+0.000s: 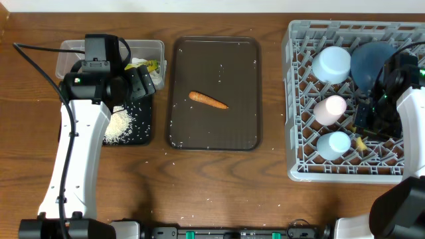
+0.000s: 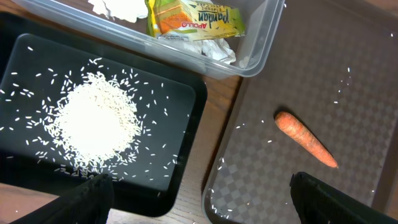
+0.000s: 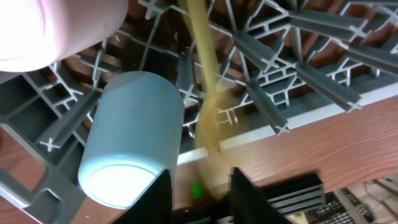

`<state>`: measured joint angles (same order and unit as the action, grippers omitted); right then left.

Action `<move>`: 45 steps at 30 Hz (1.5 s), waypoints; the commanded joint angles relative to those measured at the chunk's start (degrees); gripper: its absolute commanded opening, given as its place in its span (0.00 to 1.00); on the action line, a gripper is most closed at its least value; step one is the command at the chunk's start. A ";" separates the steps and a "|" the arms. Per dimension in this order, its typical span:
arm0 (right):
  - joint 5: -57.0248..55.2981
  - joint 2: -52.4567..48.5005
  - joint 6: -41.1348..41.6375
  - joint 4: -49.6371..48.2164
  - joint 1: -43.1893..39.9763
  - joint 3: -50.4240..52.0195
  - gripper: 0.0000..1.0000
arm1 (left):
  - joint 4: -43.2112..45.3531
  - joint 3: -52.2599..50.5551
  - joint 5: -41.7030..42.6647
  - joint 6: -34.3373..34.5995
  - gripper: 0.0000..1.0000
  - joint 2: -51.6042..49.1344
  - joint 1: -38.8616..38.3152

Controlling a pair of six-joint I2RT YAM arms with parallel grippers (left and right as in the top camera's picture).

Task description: Sort waste into correct bins and load items into the dishwasher rack

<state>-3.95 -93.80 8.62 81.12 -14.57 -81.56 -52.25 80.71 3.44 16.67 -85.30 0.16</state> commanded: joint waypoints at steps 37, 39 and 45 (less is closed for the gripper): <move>7.45 -2.75 -2.80 -23.28 36.92 -15.30 0.97 | 0.04 0.90 -0.68 -0.04 0.93 0.20 0.20; 5.95 -1.97 -1.97 -21.38 34.95 -15.30 0.98 | 1.40 0.90 0.00 0.13 0.93 0.20 0.20; 4.37 0.59 -1.79 -14.32 26.36 -15.30 0.99 | 7.34 0.90 9.86 4.22 0.93 -0.87 -0.85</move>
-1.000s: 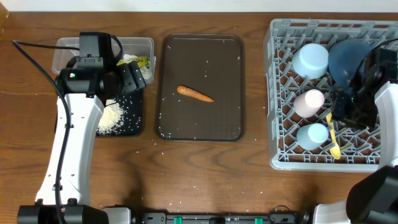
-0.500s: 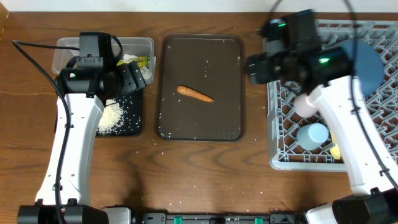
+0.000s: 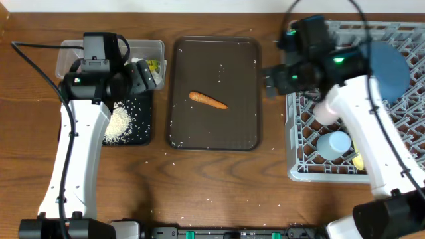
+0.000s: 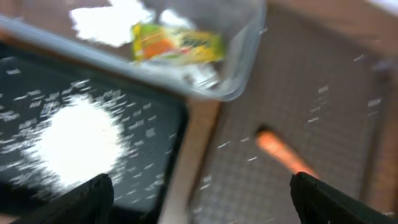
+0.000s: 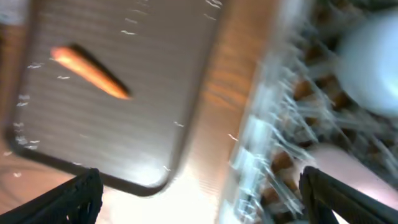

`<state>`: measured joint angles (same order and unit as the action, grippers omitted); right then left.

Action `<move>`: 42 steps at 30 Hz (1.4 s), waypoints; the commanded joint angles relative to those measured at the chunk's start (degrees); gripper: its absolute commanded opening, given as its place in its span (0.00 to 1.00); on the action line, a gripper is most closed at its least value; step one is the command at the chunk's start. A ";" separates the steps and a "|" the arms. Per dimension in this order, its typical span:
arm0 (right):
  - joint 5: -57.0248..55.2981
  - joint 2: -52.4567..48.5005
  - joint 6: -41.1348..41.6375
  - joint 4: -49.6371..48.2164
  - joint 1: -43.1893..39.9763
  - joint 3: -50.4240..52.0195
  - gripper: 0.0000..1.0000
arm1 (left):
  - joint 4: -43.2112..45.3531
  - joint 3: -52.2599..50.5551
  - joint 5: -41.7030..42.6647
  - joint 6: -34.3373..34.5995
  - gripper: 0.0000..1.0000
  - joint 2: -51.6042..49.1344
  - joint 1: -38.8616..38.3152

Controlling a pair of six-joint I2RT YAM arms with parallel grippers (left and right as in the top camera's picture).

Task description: Sort waste into correct bins and load items into the dishwasher rack

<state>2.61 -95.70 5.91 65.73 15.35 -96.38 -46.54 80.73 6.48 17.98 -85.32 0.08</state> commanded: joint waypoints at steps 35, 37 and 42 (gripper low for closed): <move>-2.21 2.80 2.82 9.27 -11.58 -0.31 0.99 | 22.56 0.87 -6.71 37.00 0.74 -35.63 -22.03; -2.21 2.80 2.82 9.31 -11.58 -0.31 0.99 | 22.18 0.87 -6.71 37.00 0.70 -35.67 -22.03; -2.21 2.80 2.82 9.31 -11.58 -0.31 0.99 | 21.27 0.90 -3.93 36.61 0.71 -35.60 -22.01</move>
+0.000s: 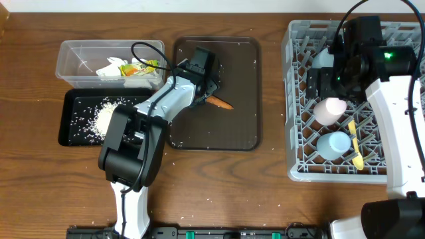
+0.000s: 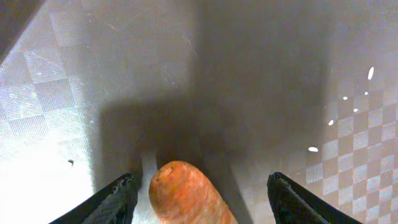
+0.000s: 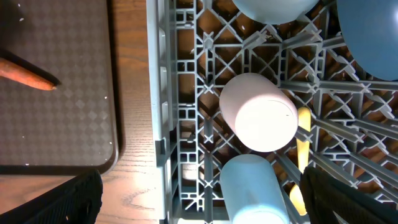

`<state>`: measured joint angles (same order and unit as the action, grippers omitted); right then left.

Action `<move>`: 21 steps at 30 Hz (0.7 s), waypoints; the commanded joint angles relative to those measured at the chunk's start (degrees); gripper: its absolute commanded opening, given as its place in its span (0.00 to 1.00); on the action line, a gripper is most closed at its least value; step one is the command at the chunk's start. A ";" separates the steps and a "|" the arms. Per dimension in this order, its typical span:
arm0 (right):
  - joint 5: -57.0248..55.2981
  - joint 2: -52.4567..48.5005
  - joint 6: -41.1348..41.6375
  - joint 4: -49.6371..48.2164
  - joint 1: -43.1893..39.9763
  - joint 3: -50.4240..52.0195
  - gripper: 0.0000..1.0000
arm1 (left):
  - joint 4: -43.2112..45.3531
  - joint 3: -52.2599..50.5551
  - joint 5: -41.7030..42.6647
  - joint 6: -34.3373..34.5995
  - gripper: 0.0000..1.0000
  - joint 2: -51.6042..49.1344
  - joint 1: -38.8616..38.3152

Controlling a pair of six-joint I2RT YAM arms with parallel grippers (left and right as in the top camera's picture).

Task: Sort waste into correct bins and load items into the dishwasher rack
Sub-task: 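Reach the left gripper over the brown tray to the orange carrot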

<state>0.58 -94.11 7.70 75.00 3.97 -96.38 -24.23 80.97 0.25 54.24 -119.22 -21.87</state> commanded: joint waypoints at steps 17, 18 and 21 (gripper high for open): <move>-0.15 1.20 1.03 0.94 -0.20 -0.31 0.99 | -8.79 1.03 5.55 -1.68 0.53 -4.13 -2.29; -0.15 1.20 1.03 1.01 -0.20 -0.31 0.99 | -9.22 1.07 5.57 -1.79 0.50 -3.98 -2.14; -0.13 1.20 1.03 1.11 -0.20 -0.31 0.99 | -10.14 1.36 5.55 -3.65 0.44 -3.39 -1.84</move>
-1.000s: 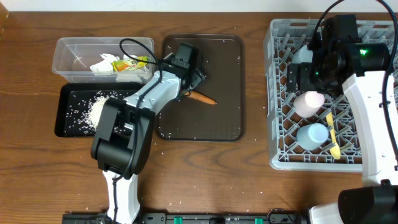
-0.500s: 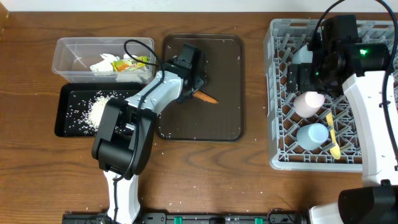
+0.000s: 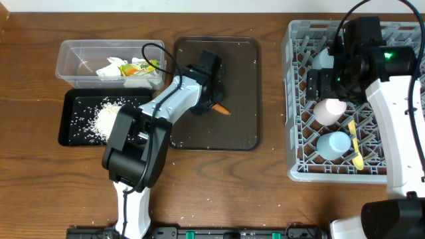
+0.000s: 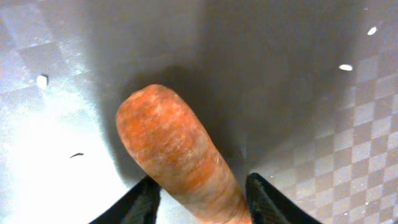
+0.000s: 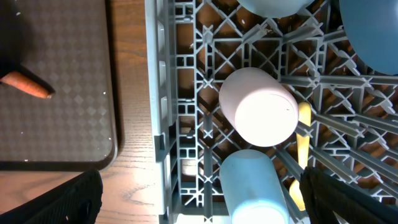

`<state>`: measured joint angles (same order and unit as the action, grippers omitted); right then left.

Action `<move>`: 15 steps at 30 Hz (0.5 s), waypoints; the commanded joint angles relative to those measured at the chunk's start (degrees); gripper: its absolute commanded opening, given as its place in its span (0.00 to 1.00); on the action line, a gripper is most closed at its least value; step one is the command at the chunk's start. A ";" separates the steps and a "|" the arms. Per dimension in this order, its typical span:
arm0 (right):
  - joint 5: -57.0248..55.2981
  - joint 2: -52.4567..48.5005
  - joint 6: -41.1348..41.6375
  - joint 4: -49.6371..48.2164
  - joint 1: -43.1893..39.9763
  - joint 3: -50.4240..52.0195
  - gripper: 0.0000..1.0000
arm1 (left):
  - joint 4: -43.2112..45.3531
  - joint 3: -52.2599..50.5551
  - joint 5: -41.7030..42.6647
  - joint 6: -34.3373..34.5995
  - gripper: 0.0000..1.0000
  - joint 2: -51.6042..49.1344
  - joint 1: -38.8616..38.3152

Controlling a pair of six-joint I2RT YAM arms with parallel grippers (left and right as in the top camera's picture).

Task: Sort waste into correct bins and load items into the dishwasher rack
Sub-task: 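Reach the left gripper over the brown tray to the orange carrot, then grasp the carrot with the left gripper and lift it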

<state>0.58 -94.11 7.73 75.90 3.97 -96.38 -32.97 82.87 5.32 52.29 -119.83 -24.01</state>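
An orange carrot [image 3: 222,110] [image 4: 174,143] lies on the brown tray [image 3: 232,133]. My left gripper [image 3: 210,98] [image 4: 200,202] is low over the tray, shut on the carrot, with both black fingers against its sides. The thick end points away from the wrist camera. The right wrist view catches the carrot's tip [image 5: 28,86] at the left edge. My right gripper [image 3: 320,83] [image 5: 202,196] hangs open above the grey dishwasher rack [image 3: 292,133], holding nothing.
The rack holds a pink cup [image 3: 330,107], a light blue cup [image 3: 334,143], a yellow spoon [image 3: 356,156] and more blue dishes at the back. At the left stand a clear bin [image 3: 73,66] with wrappers and a black tray [image 3: 73,126] with rice.
My left gripper has moved further along the carrot, and its fingers have come together from wide open onto the carrot's sides. The carrot has shifted slightly right. The right arm has hardly moved.
At first my left gripper hung open over the bins and my right was down in the rack with the yellow spoon. Then the right arm was near the tray, the spoon left in the rack. Later the left gripper was open at the carrot, and now grips it.
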 commanded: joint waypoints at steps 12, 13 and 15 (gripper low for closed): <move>-0.15 1.20 0.98 0.44 -0.20 -0.31 0.99 | -7.85 2.51 0.42 -9.05 0.29 2.23 2.08; -0.15 1.20 0.98 0.44 -0.20 -0.31 0.99 | -8.39 2.51 0.42 -9.25 0.27 3.04 2.23; -0.15 1.20 1.01 0.44 -0.20 -0.31 0.99 | -9.25 2.51 0.22 -9.57 0.22 4.46 2.47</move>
<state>0.58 -94.11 7.73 76.14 3.97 -96.38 -41.34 84.03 6.02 44.84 -119.20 -22.15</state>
